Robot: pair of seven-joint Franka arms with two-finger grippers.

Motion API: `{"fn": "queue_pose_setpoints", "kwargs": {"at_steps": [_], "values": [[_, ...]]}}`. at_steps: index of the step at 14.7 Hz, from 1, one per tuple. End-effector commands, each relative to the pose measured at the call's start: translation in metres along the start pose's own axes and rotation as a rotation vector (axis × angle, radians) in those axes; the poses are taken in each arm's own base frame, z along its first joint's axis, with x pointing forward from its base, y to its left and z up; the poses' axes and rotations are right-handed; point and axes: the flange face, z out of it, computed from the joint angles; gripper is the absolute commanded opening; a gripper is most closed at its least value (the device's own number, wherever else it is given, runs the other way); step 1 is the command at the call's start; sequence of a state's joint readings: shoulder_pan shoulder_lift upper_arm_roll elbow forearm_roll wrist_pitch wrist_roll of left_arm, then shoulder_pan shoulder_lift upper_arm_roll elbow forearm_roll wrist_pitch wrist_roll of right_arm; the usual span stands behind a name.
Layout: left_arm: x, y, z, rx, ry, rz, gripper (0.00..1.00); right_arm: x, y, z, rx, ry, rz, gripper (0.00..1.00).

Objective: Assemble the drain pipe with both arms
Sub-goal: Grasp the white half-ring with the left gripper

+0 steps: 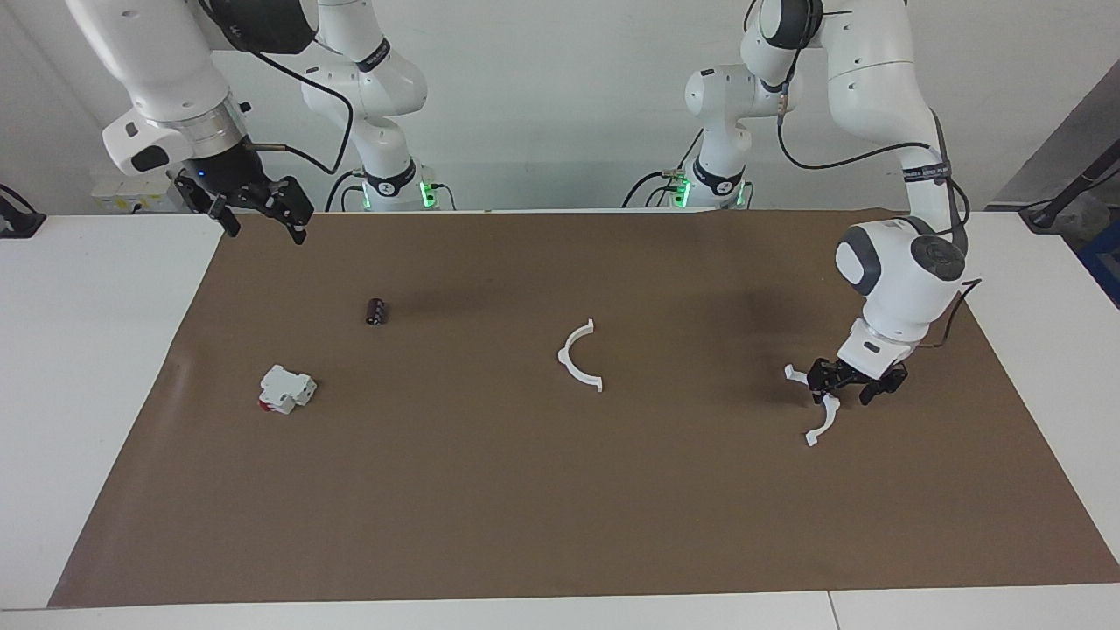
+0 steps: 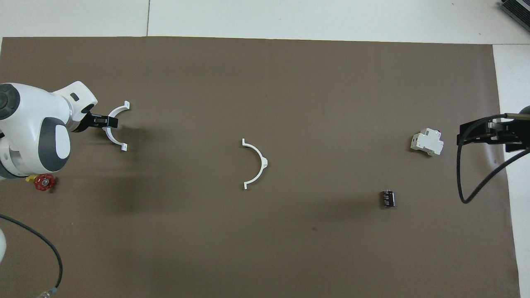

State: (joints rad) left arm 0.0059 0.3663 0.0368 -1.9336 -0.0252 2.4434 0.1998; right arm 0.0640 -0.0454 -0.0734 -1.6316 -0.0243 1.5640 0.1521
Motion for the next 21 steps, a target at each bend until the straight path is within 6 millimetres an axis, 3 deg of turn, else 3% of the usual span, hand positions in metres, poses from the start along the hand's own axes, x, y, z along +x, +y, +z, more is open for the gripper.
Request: {"fn": "queue_pose_setpoints", "kwargs": {"at_steps": [1, 9, 16, 19, 21], "values": [[0.0030, -0.0048, 0.0032, -0.008, 0.017, -0.010, 0.82, -0.0072, 0.0014, -0.0022, 0.004, 0.003, 0.000, 1.00], [-0.0015, -0.0021, 0.0090, -0.010, 0.009, -0.008, 0.68, -0.0080, 0.0006, -0.0010, 0.002, -0.004, -0.005, 1.00], [-0.0018, -0.0011, 0.0088, -0.011, 0.008, -0.009, 0.49, -0.0080, 0.0015, -0.0020, 0.003, 0.000, -0.037, 1.00], [-0.0061, -0.0003, 0.0122, -0.013, -0.001, -0.011, 0.47, -0.0074, 0.0014, -0.0014, 0.003, 0.000, -0.039, 1.00], [-0.0065, -0.0013, 0.0115, -0.013, -0.003, -0.009, 0.36, -0.0068, 0.0013, -0.0025, 0.004, 0.006, -0.040, 1.00]]}}
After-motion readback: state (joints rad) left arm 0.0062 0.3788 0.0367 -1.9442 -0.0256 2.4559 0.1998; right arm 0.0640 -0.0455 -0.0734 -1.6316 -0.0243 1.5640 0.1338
